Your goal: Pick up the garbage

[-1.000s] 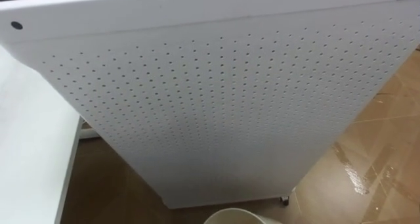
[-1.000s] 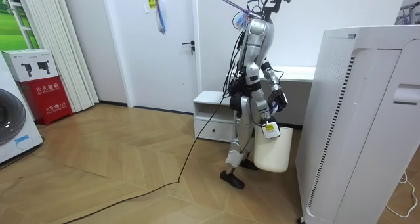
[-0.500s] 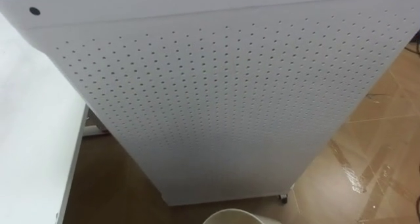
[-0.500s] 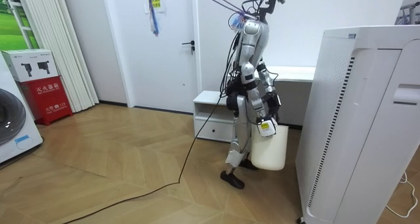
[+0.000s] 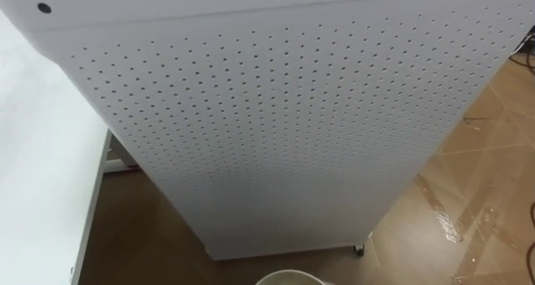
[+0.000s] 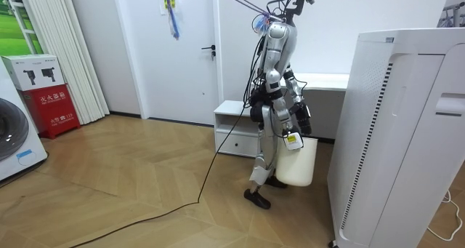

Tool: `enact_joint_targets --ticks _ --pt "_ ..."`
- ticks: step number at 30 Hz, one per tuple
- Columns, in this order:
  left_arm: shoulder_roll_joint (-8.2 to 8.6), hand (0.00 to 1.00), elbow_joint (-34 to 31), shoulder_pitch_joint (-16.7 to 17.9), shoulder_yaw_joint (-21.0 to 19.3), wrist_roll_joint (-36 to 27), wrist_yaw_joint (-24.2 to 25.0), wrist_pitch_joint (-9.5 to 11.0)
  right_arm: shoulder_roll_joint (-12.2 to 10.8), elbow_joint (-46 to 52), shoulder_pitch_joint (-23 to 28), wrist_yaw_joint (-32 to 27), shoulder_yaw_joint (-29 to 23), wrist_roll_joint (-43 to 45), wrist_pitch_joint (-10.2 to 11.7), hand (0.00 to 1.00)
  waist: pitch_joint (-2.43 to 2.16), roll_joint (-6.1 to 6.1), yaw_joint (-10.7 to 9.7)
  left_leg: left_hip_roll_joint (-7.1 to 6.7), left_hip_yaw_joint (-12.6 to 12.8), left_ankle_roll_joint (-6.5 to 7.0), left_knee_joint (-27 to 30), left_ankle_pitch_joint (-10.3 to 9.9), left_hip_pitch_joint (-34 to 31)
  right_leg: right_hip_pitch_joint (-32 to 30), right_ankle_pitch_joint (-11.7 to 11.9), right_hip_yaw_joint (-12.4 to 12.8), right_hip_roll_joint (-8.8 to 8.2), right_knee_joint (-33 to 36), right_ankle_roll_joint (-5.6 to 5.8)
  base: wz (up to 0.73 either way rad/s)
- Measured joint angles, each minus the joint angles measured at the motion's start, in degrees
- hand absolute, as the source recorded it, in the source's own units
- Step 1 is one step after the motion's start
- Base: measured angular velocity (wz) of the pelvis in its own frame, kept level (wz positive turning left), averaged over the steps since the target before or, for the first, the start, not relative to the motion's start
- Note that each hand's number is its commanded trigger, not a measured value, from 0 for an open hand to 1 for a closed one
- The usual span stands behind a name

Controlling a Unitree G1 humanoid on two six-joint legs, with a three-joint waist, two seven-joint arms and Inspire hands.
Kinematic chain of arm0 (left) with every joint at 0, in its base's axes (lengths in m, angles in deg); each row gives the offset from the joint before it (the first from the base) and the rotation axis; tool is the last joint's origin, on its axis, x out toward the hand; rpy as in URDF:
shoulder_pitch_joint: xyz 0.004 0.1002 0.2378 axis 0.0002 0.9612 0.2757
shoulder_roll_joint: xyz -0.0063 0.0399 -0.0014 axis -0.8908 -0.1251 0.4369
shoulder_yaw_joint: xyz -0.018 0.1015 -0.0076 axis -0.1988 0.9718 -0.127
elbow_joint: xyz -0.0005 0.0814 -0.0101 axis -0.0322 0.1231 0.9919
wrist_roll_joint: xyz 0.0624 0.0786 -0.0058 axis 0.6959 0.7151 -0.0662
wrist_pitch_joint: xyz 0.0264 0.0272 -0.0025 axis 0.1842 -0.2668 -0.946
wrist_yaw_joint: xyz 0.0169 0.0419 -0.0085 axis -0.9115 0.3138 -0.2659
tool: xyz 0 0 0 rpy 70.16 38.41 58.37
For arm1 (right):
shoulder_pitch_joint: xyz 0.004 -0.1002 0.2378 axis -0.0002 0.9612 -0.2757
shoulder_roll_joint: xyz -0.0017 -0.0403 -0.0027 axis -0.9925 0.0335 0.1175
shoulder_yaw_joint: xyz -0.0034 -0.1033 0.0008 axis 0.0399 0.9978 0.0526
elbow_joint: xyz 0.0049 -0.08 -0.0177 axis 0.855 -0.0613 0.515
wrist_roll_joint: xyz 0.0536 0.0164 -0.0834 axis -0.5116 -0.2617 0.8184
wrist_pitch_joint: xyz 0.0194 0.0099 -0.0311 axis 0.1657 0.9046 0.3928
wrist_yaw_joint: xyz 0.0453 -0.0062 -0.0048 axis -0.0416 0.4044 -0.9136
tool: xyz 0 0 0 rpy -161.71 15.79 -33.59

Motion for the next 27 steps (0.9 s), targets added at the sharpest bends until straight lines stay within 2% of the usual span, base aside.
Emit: enact_joint_targets --ticks 3,7,13,15,17,19,22,24,27 --pt "-0.03 0.00 0.56 0.00 0.00 0.38 -0.86 0.78 -0.02 0.01 0.04 0.05 0.00 -0.01 0.00 1.00 0.06 -0.11 -0.03 0.00 0.08 0.00 -0.02 0.00 0.01 -0.16 -0.10 0.03 -0.28 0.17 -0.04 0.00" --pt "-0.13 0.00 1.46 0.05 0.00 0.39 -0.95 0.83 0.00 0.00 0.20 -0.06 -0.02 -0.03 0.00 1.00 0.05 -0.18 -0.15 -0.05 0.16 -0.01 -0.08 0.01 0.03 -0.31 -0.26 -0.03 -0.44 0.15 -0.08 0.00" --pt "-0.18 0.00 8.82 -0.38 -0.09 0.39 -1.82 1.81 -0.30 -2.56 1.15 -0.03 0.62 -0.02 0.64 1.00 0.03 -0.79 -0.88 -0.07 -0.08 -0.15 -1.06 0.08 2.32 2.66 -0.28 -0.75 0.11 -1.78 -0.07 0.07" --pt "-0.42 0.00 10.64 -0.02 -0.23 0.38 -2.01 1.84 -0.10 -4.36 1.58 -0.06 0.59 -0.09 1.68 1.00 0.02 -0.82 -0.71 -0.07 -0.16 -0.18 -1.50 0.08 3.26 3.73 -0.27 -0.87 0.09 -2.37 -0.08 0.02" --pt "-0.67 0.00 11.12 0.96 -1.36 0.39 -2.11 1.97 0.05 -5.03 2.42 -0.06 0.50 -0.21 1.82 1.00 -0.17 -1.10 -0.60 -0.17 -0.18 -0.30 -2.42 0.15 4.61 4.90 -0.23 -0.82 0.08 -3.15 -0.03 0.00" --pt "-0.75 0.00 13.00 1.72 -2.58 0.21 -2.81 3.06 0.06 -5.57 3.51 -0.03 0.50 -0.32 2.38 1.00 -0.47 -1.42 -0.58 -0.32 -0.59 -0.44 -3.31 0.24 5.98 6.40 -0.23 -1.10 0.16 -4.17 -0.02 0.06" --pt "-0.41 0.00 17.16 3.34 -4.06 -0.56 -4.55 4.19 -0.01 -7.40 5.73 -0.04 -0.39 -3.86 3.62 1.00 -0.73 -1.85 -1.07 -1.02 -1.42 -0.69 -5.88 0.44 10.18 11.05 0.02 -2.50 0.23 -7.00 0.18 0.18" --pt "-0.48 0.00 17.60 7.08 -8.27 -2.63 -5.40 5.03 -0.07 -7.71 8.01 -0.02 -2.55 -5.68 3.84 1.00 -1.40 -2.69 -0.84 -1.38 -1.43 -0.74 -7.89 0.45 13.29 14.14 -0.07 -2.65 0.24 -8.80 0.36 0.03" --pt "-0.34 0.00 18.50 9.37 -12.27 -4.47 -5.95 5.51 -0.09 -9.09 9.05 -0.08 -6.00 -6.39 3.78 1.00 -1.40 -3.60 -0.94 -2.06 -2.27 -0.75 -9.02 0.45 15.80 17.34 -0.17 -3.83 0.13 -10.34 0.58 0.16"
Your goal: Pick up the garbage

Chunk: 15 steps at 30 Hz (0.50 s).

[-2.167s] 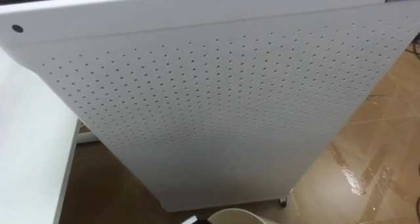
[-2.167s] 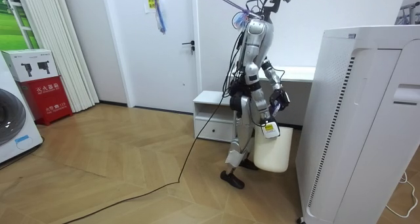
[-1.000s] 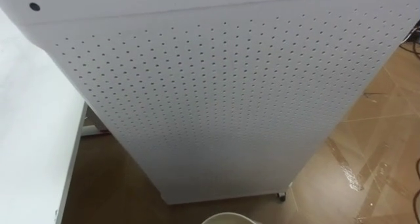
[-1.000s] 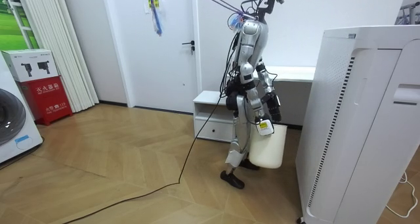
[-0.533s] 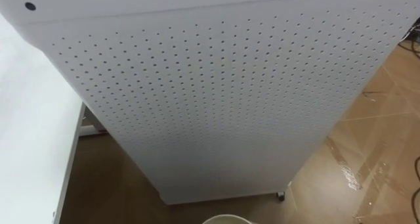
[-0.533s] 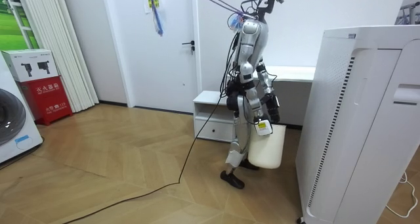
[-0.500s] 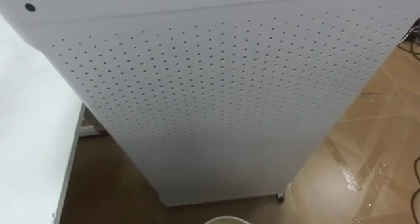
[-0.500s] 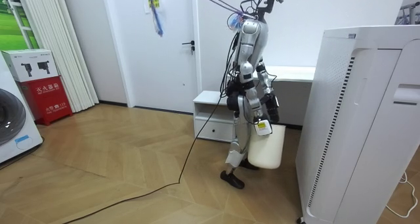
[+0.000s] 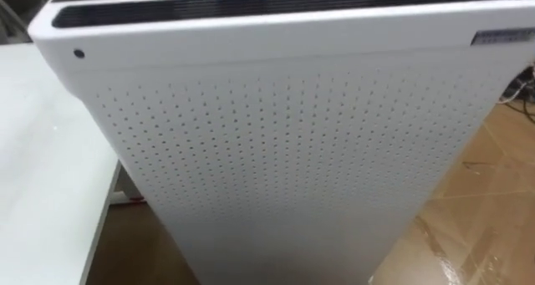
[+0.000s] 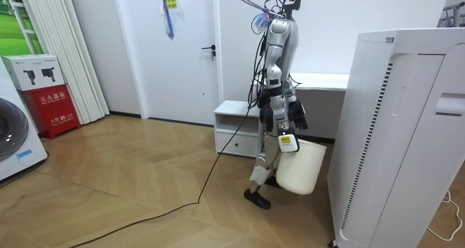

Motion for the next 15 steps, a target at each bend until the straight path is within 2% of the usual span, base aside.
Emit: enact_joint_targets --ticks 2,3,5,9,15 --pt "0.25 0.00 0.54 0.97 -2.36 -1.05 -0.32 0.00 -0.18 -1.32 0.72 -0.01 -1.90 -1.44 -0.01 1.00 0.08 -0.79 0.11 -0.13 -0.39 -0.07 -0.67 -0.05 1.75 1.88 -0.01 -0.28 0.04 -1.42 0.14 0.14" --pt "0.28 0.00 0.56 1.62 -3.85 -2.14 -1.05 0.00 -0.21 -1.73 1.33 -0.08 -2.72 -2.06 -0.13 1.00 -0.13 -1.24 0.22 -0.17 -0.40 -0.18 -0.95 -0.21 2.56 2.77 0.00 -0.30 0.05 -1.95 0.22 0.03" --pt "0.33 0.00 1.09 2.68 -5.85 -3.18 -1.65 -0.03 -0.15 -1.73 2.53 -0.14 -4.40 -2.52 -0.13 1.00 -0.25 -1.53 0.54 -0.11 -0.43 -0.29 -0.95 -0.51 2.92 3.41 -0.02 -0.29 0.14 -2.55 0.26 0.00" --pt "0.47 0.00 3.07 2.77 -8.77 -4.65 -1.91 -0.79 -0.07 -2.79 4.17 -0.20 -7.93 -2.71 -0.43 1.00 -0.22 -1.41 1.40 -0.04 -0.26 -0.39 -1.74 -0.67 4.78 4.77 0.00 0.15 0.34 -2.72 0.26 -0.06" --pt "0.52 0.00 5.70 2.43 -10.99 -5.69 -1.91 -1.69 -0.02 -4.22 4.14 -0.16 -9.67 -4.08 -1.66 1.00 0.15 -1.11 1.49 -0.10 -0.19 -0.53 -1.74 -0.92 6.71 6.82 -0.04 0.24 0.45 -2.95 0.25 -0.02"
